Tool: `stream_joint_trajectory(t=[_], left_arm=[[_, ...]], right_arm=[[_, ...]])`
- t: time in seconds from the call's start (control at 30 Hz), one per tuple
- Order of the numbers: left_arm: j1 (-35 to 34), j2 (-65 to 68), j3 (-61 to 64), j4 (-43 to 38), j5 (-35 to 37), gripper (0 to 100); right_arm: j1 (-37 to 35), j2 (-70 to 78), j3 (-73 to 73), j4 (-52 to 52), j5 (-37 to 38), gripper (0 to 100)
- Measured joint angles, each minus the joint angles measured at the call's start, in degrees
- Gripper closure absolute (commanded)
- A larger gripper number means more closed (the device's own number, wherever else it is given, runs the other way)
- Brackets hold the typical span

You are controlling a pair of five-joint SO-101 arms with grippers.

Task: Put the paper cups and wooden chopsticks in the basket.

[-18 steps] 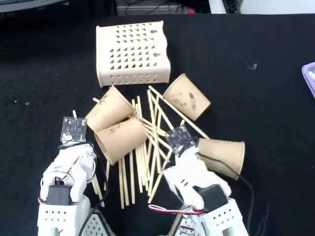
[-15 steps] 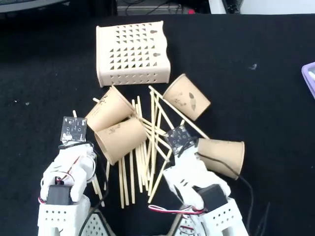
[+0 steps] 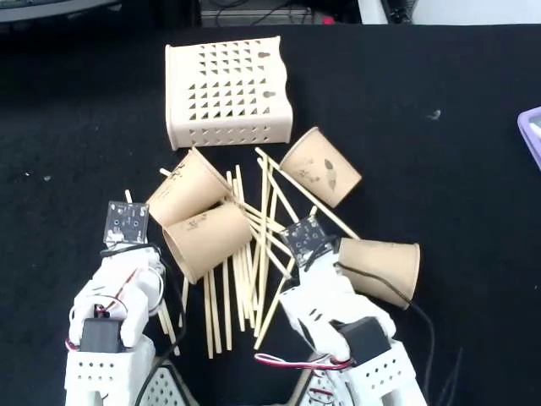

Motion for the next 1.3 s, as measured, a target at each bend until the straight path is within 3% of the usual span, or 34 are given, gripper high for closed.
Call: stream_joint_trajectory(t=[0.2,0.57,0.77,0.93,1.1,1.3], left_arm=[[-0.18,-0.09,0.0,0.7,0.0,97],[-4.66,-0.18,-2.73,4.13,0.0,97],[-5.36,-0.18,-7.74,-2.81,-0.09,96],[-5.54,-0.26,-11.43,-11.16,-0.18,81],[-9.05,-0.26,-15.65,-18.46,-0.18,80],[-10.11,0.7,-25.85,-19.78,-0.18,80]], right_arm=[[0.44,0.0,0.0,-0.88,0.0,98.6],[9.41,0.0,-4.66,-8.35,-2.29,95.7],[16.88,0.0,-5.98,-20.75,8.88,78.8],[20.04,0.0,-5.98,-31.21,13.19,80.0],[21.98,0.0,-12.84,-31.74,12.04,79.8],[21.98,0.0,-28.75,-24.53,11.96,79.8]])
